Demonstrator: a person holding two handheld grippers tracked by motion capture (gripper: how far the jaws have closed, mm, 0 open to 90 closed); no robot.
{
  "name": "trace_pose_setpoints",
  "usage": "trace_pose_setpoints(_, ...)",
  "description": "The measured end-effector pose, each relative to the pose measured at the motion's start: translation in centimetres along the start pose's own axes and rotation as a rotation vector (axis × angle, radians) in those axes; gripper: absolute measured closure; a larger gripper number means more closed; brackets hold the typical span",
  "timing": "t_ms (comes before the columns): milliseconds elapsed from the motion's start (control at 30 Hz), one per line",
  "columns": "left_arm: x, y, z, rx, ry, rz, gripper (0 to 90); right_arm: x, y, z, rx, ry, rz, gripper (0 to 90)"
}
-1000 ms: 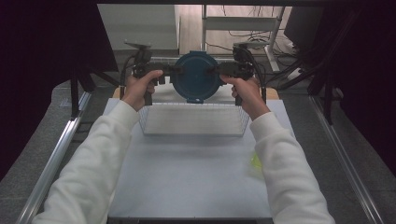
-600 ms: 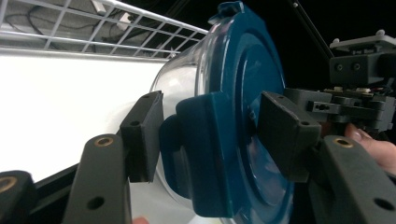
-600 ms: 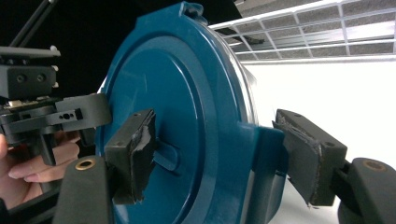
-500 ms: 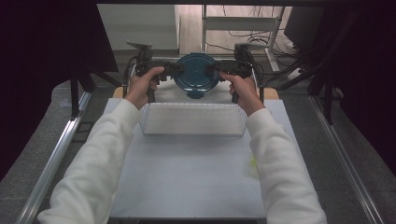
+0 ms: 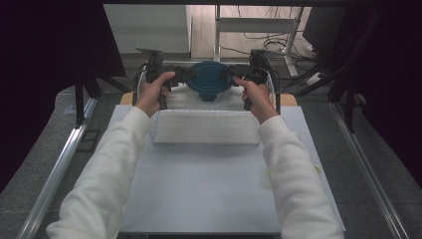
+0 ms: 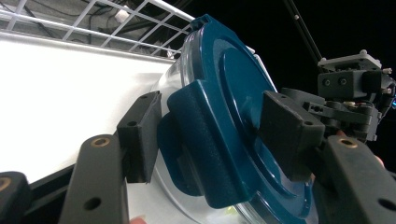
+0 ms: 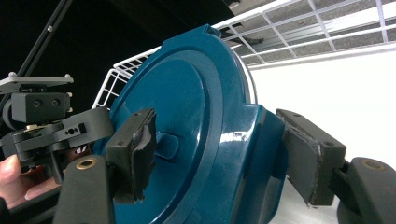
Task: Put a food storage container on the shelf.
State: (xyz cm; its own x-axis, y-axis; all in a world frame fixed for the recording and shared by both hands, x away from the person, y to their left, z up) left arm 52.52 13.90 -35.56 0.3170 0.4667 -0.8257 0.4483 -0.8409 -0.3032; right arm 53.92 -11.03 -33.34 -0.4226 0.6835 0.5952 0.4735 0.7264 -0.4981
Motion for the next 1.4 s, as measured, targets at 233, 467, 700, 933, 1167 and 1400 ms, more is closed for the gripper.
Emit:
trace_pose_setpoints(233,-0.2,-0.7,0.3,-0.068,0.026,-0.041,28.5,1.1,-0.4,0.4,-0.044,-0.111,0.078,15.6)
trace_pose_setpoints(467,-2.4,-3.9,2.0,-0.165,0.207,-0.132,20.2,3.8,-3.4,1.4,-0.131,-0.331,0.172,9.5)
trace_pose_setpoints(700,-3.5,-6.1,6.3,-0.11,0.342,-0.154,21.2,3.9,-6.1,4.3,-0.124,-0.419,0.122,17.4)
trace_pose_setpoints(933,-3.5,-7.4,12.8,-0.06,0.41,-0.133,21.3,3.8,-9.6,9.0,-0.143,-0.501,0.095,17.8)
trace_pose_setpoints(1167,-1.8,-7.5,17.4,-0.025,0.439,-0.162,21.1,1.9,-11.6,13.4,-0.113,-0.481,0.056,18.7)
trace_pose_setpoints(1400,0.4,-7.6,21.2,0.013,0.47,-0.216,21.2,-1.4,-12.6,18.1,-0.064,-0.485,0.092,20.2)
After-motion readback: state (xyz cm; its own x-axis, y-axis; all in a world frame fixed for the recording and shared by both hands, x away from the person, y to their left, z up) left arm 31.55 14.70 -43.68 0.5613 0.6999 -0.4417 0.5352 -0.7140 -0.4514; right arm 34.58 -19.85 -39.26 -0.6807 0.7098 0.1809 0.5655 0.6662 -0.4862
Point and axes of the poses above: each handheld gripper's, and its own axes: y roughly forward along the jaws, z roughly out of its underside, x roughly to its left, the point moved 4 cm from there along y, roughly forward along the jaws, and after that the axes turned 6 degrees about -y, right-handed, at the moved point
